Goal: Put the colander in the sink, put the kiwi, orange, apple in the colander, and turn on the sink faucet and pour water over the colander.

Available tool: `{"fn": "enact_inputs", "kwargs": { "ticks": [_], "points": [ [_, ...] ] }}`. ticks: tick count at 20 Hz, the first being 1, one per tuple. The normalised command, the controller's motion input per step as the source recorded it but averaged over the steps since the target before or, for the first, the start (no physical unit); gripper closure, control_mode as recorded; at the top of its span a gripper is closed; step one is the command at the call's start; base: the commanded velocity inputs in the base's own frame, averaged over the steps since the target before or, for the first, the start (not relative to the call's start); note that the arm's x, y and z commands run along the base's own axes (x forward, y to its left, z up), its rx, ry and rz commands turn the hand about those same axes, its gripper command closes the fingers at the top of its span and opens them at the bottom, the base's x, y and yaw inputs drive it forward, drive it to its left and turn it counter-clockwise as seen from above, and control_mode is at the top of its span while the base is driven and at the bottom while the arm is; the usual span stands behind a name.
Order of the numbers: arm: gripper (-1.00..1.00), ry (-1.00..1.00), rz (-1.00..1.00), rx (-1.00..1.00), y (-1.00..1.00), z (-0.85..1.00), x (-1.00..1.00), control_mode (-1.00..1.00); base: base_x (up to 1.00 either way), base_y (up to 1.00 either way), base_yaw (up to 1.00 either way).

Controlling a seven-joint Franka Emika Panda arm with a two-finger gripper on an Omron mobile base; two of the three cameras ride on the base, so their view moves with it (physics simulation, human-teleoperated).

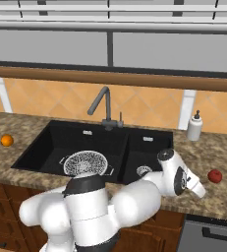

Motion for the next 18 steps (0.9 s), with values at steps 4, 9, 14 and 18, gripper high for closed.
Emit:
{"fn": "enact_inputs", "kwargs": {
  "ticks": [4, 9, 14, 18],
  "points": [
    [-1.00, 0.13, 0.00, 0.17, -0.45, 0.52, 0.05, -1.00, 0.00, 0.00, 0.00],
    [-1.00, 0.08, 0.00, 0.15, -0.49, 0.44, 0.00, -1.00, 0.00, 0.00, 0.00],
    [-1.00, 0.00, 0.00, 0.00, -0.17, 0.05, 0.22, -1.00, 0.00, 0.00, 0.00],
    [-1.00, 0.00, 0.00, 0.01, 0.00, -0.02, 0.25, -1.00, 0.00, 0.00, 0.00]
  ]
}}
